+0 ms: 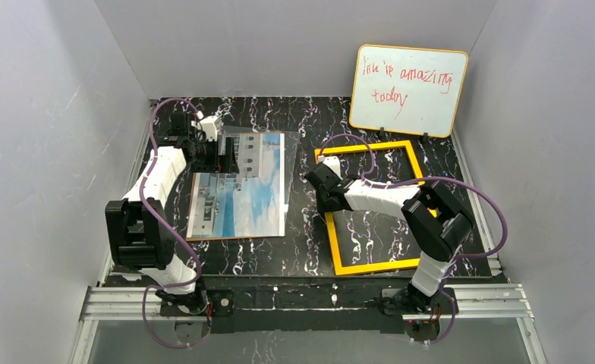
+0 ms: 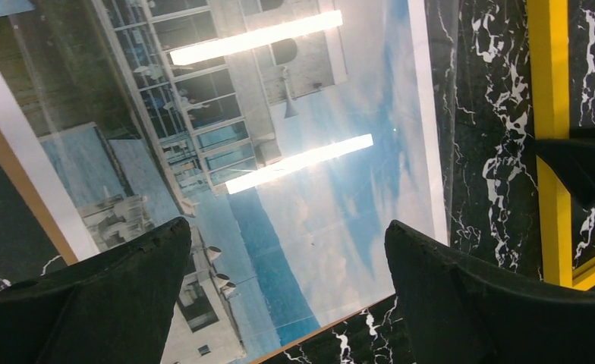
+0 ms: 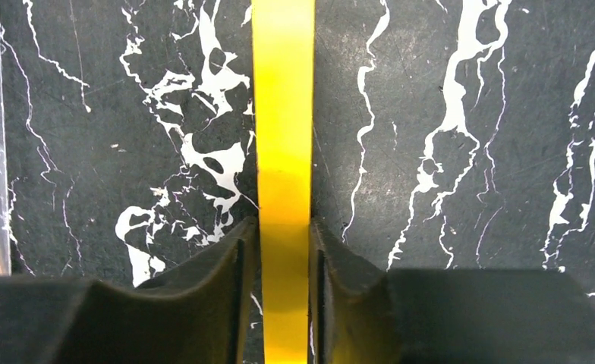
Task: Put the photo into the frame
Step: Turn over the photo frame at the center of the board.
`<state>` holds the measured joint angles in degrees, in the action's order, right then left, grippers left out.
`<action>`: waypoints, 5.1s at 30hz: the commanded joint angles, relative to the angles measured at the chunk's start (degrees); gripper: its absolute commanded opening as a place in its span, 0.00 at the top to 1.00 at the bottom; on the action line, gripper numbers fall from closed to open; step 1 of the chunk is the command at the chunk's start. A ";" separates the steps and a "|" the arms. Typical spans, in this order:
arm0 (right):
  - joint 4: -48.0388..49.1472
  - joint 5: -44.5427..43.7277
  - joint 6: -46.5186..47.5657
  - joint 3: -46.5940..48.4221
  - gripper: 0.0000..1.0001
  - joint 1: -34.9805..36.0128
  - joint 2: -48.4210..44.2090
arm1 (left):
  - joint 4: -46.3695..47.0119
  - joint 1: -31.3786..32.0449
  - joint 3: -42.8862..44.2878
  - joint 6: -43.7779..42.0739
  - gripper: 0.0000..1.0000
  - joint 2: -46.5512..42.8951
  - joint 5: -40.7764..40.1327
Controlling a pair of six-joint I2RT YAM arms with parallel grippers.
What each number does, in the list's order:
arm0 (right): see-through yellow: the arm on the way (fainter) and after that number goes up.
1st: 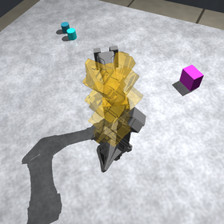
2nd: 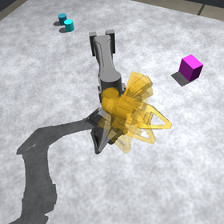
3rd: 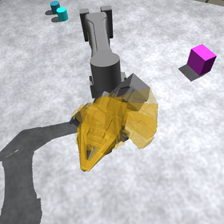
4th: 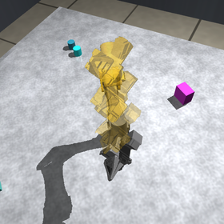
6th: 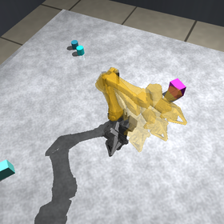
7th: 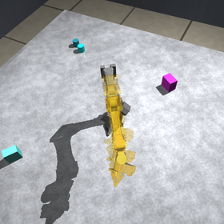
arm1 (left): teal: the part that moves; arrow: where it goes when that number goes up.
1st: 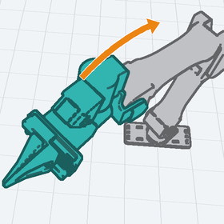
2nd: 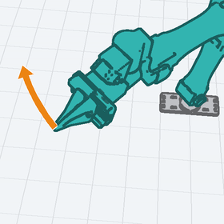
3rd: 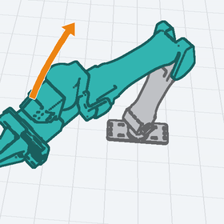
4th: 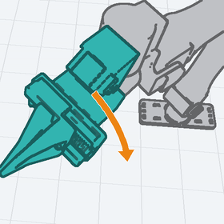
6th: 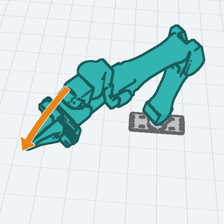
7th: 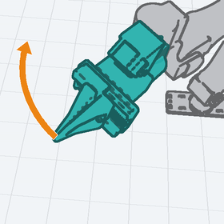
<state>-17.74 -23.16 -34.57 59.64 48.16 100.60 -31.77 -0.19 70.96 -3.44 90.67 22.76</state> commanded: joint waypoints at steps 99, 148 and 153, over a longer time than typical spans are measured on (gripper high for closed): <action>-41.01 19.63 -0.87 41.31 0.41 -16.25 -20.26 | -2.68 27.39 21.64 10.34 0.02 11.63 -4.95; -31.80 1.10 4.29 7.67 0.61 -16.25 -19.49 | 5.59 29.36 -1.88 -6.57 0.02 12.32 -25.81; -29.41 -0.48 4.64 4.21 0.61 -16.30 -16.26 | 7.12 29.37 -4.31 -8.12 0.02 12.57 -27.60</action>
<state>-52.14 -21.76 -29.93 65.65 31.73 82.56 -25.21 28.99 68.49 -9.45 103.85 -2.63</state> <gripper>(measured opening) 0.392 0.981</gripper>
